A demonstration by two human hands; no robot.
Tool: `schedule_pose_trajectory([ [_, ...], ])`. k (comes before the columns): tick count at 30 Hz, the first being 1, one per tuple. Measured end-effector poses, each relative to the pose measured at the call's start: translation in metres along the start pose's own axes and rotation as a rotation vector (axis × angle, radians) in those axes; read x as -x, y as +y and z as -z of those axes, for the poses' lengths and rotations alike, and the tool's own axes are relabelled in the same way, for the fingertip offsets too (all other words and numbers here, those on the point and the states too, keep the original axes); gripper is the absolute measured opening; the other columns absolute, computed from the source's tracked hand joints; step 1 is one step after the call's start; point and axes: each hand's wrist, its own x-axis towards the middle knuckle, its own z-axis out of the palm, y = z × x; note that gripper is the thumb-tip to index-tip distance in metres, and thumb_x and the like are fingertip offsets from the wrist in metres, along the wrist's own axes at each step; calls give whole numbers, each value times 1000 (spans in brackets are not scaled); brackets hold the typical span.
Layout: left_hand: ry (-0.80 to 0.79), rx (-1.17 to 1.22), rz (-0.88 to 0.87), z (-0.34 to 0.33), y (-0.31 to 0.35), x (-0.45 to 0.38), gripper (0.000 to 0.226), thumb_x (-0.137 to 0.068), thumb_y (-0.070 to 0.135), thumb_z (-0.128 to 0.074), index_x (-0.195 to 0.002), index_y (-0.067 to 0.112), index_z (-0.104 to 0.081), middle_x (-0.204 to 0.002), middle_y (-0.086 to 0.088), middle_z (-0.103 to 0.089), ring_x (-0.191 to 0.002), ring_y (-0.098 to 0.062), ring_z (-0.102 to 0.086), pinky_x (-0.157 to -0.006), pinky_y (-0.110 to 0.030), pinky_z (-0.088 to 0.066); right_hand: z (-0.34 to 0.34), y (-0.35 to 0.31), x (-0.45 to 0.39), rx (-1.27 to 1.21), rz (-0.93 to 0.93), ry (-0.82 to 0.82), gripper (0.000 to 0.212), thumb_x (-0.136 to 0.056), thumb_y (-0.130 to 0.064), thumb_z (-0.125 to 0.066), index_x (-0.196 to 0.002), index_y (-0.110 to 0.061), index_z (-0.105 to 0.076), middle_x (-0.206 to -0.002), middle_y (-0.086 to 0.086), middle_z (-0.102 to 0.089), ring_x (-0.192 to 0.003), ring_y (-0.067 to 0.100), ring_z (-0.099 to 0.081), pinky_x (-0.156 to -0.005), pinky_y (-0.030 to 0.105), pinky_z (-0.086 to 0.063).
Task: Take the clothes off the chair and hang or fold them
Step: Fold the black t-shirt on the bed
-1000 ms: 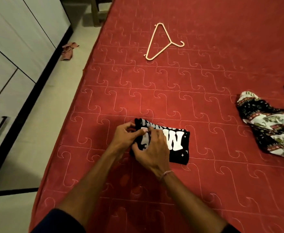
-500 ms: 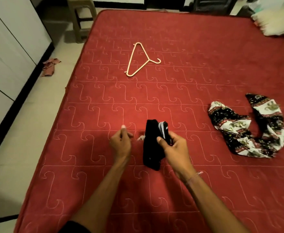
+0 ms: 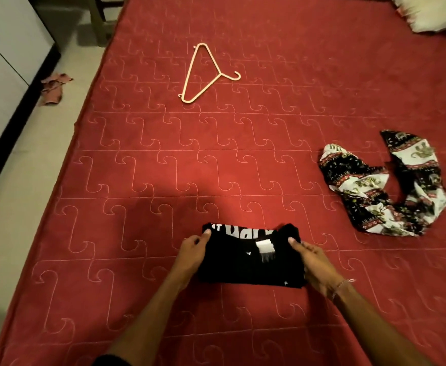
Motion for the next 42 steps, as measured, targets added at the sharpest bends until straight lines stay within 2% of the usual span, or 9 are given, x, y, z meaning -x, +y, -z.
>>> schedule_pose_trajectory([
  [7,330,-401,-144,-22,0,-16,41,-101,52,-45,-93,13,-56,-81,2,-62,-73,-15,-59,-59,-30,-45,-11,16,-19,197,178,275,41,-91,-52,-62,-100,-13,-69,-94,7,-76,-87,23,-74,-70,34,-58],
  [11,331,-325,-133,-20,-6,-16,44,-100,55,-41,-94,15,-55,-84,-1,-63,-76,-18,-64,-68,-41,-57,-24,19,-21,293,275,348,35,-94,-52,-58,-92,-17,-60,-87,4,-69,-82,22,-68,-66,35,-54],
  [18,404,-205,-132,36,30,38,55,-98,60,-39,-81,11,-56,-72,2,-59,-65,-15,-56,-57,-30,-42,-71,-16,18,476,401,294,39,-100,-50,-48,-97,-12,-54,-83,2,-61,-74,18,-60,-61,31,-46],
  [23,444,14,-132,100,63,95,52,-100,52,-46,-61,18,-44,-51,11,-42,-49,-9,-40,-46,-25,-31,-126,-51,67,561,457,200,42,-101,-50,-45,-98,-8,-52,-78,-1,-56,-70,16,-55,-60,33,-42],
  [27,575,116,-107,162,79,144,43,-103,35,-47,-65,17,-55,-73,-4,-56,-70,-18,-51,-63,-31,-38,-184,-70,112,529,531,106,37,-101,-47,-50,-98,-10,-52,-81,-6,-56,-73,8,-54,-60,25,-39],
  [30,651,149,-92,207,85,188,38,-100,25,-50,-82,-4,-68,-87,-19,-65,-86,-27,-59,-74,-38,-43,-230,-82,148,535,580,39,35,-100,-48,-51,-97,-13,-52,-84,-6,-57,-76,10,-55,-60,24,-39],
  [33,713,246,-107,250,71,242,40,-84,40,-55,-68,3,-61,-73,-11,-64,-78,-26,-62,-70,-41,-48,-277,-89,189,572,630,-26,39,-100,-48,-52,-95,-9,-54,-83,-3,-57,-75,13,-53,-61,25,-37],
  [35,765,309,-94,273,56,283,44,-79,45,-52,-79,4,-66,-81,-9,-71,-84,-30,-68,-77,-45,-55,-306,-89,219,595,669,-84,39,-100,-48,-52,-93,-10,-56,-83,-2,-58,-77,15,-54,-63,28,-38],
  [42,931,395,-192,356,-5,429,27,-101,33,-47,-101,14,-66,-101,-8,-68,-98,-26,-65,-91,-41,-53,-415,-49,344,652,796,-283,47,-101,-49,-48,-95,-5,-64,-84,5,-64,-80,25,-58,-67,33,-37],
])
